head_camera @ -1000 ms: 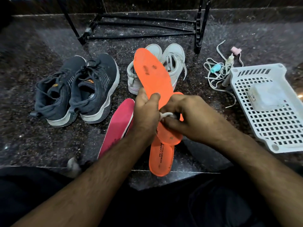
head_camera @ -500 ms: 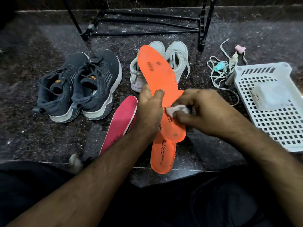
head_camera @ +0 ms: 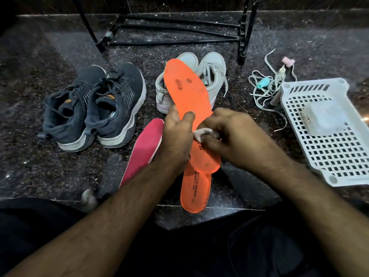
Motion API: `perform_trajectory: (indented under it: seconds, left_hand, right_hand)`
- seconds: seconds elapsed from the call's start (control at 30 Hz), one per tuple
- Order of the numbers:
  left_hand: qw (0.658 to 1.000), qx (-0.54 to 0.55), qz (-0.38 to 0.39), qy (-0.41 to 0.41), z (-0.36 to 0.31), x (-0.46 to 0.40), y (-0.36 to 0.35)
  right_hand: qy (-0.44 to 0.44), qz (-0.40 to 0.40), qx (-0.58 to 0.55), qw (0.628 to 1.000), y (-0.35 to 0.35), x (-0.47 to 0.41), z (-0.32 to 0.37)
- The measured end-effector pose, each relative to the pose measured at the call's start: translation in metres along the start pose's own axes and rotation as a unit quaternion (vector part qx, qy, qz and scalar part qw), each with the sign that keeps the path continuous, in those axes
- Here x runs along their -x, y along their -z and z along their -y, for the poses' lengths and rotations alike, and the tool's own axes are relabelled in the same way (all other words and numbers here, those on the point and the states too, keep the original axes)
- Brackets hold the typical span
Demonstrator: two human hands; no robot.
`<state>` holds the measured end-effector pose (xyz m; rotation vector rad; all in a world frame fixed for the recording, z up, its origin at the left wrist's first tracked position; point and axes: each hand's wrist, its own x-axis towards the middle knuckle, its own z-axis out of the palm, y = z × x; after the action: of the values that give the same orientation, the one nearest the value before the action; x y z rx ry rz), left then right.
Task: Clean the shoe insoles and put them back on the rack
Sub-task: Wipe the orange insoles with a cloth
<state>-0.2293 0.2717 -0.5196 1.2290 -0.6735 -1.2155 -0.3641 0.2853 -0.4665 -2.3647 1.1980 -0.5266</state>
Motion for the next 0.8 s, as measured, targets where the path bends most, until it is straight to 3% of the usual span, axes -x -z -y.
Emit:
perform_trajectory:
  seconds: [0.1, 0.17, 0.3, 0.33, 0.5, 0.57, 0.63, 0.7, 0.8]
  left_hand:
    - [1.000, -0.011, -0.017, -0.001, 0.000, -0.001, 0.002]
    - [1.000, 0.004, -0.011, -0.003, -0.001, -0.002, 0.002]
    - [1.000, 0.023, 0.001, 0.006, -0.003, -0.001, -0.001]
    - [1.000, 0.025, 0.002, 0.007, -0.002, -0.001, -0.001]
    - [1.000, 0.001, -0.009, 0.008, 0.002, 0.000, 0.002]
    - [1.000, 0.012, 0.006, 0.009, 0.002, 0.000, 0.000]
    - [0.998, 0.045, 0.042, 0.025, 0.000, 0.001, -0.003]
    - [0.988, 0.089, 0.100, 0.074, -0.001, 0.003, -0.002]
    - [0.965, 0.116, 0.166, 0.165, -0.001, 0.005, 0.001]
  right_hand:
    - [0.041, 0.082, -0.017, 0.996, -0.003, 0.003, 0.005]
    - [0.022, 0.095, -0.038, 0.995, 0.010, 0.006, -0.002]
    - [-0.033, -0.042, -0.011, 0.998, 0.010, 0.003, -0.010]
    - [-0.033, -0.046, -0.006, 0.998, 0.003, 0.001, -0.007]
    - [0.003, 0.109, -0.052, 0.993, 0.006, 0.006, -0.003]
    - [-0.038, 0.079, -0.081, 0.993, 0.015, 0.008, -0.012]
    - [-0.077, -0.009, -0.102, 0.992, 0.015, 0.006, -0.019]
    - [-0.092, -0.065, -0.110, 0.987, 0.010, 0.002, -0.019]
    - [-0.107, -0.085, -0.106, 0.985, 0.006, 0.001, -0.013]
